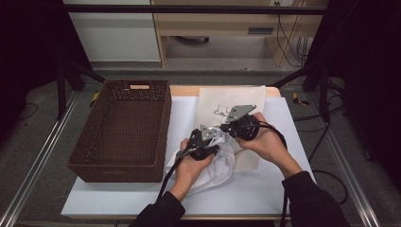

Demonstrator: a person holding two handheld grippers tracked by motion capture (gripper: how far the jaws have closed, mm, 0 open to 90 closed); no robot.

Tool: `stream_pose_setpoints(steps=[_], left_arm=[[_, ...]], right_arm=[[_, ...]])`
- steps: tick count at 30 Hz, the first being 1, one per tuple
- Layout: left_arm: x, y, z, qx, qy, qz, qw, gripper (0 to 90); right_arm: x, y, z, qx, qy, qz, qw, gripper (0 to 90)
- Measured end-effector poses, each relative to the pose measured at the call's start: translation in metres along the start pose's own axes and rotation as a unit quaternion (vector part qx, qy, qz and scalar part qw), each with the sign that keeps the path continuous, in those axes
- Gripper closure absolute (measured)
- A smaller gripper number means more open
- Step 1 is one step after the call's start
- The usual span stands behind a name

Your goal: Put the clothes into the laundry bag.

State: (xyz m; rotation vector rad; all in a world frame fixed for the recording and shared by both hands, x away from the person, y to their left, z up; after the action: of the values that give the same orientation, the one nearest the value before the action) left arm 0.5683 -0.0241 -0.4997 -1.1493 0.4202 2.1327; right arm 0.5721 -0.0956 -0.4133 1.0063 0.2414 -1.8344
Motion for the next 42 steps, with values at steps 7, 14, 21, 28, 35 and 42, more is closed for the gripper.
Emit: stream_pose_setpoints(steps=[7, 14, 21, 28, 35, 42], left_arm=[[0.000, -0.004, -0.004, -0.007, 0.009, 0.012, 0.9999, 59.3], [-0.001, -0.005, -0.006, -0.012, 0.010, 0.017, 0.9997, 59.3], [-0.006, -0.008, -0.009, -0.027, 0.023, 0.035, 0.9988, 59.0], [-0.002, -0.010, -0.015, -0.035, 0.021, 0.038, 0.9984, 58.6], [0.002, -0.014, -0.019, -0.033, 0.025, 0.055, 0.9976, 57.6], [0.002, -0.015, -0.020, -0.037, 0.024, 0.065, 0.9969, 56.5]], right_arm=[[0.006, -0.007, -0.005, -0.005, -0.004, 0.003, 1.0000, 88.8], [0.011, -0.012, -0.006, -0.008, -0.003, -0.001, 1.0000, 89.0], [0.010, -0.013, -0.004, -0.009, 0.002, -0.001, 1.0000, 89.1], [0.014, -0.015, -0.007, -0.009, -0.002, -0.001, 1.0000, 89.1], [0.021, -0.018, -0.015, -0.014, -0.003, -0.006, 0.9999, 89.1], [0.023, -0.021, -0.016, -0.016, -0.002, -0.006, 0.9999, 89.1]])
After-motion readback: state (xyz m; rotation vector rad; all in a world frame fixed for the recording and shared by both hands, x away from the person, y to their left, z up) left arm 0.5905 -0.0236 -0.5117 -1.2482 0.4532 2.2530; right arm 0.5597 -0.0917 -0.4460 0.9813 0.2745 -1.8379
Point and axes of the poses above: each handheld gripper's, and its own axes: z roughly backward along the jaws, x roughly out of its underside, y roughly to its right, the point moved 9 cm from there along -z, roughly forward along the jaws, and after that the axes turned 2 degrees about y, right-handed, at the moved point
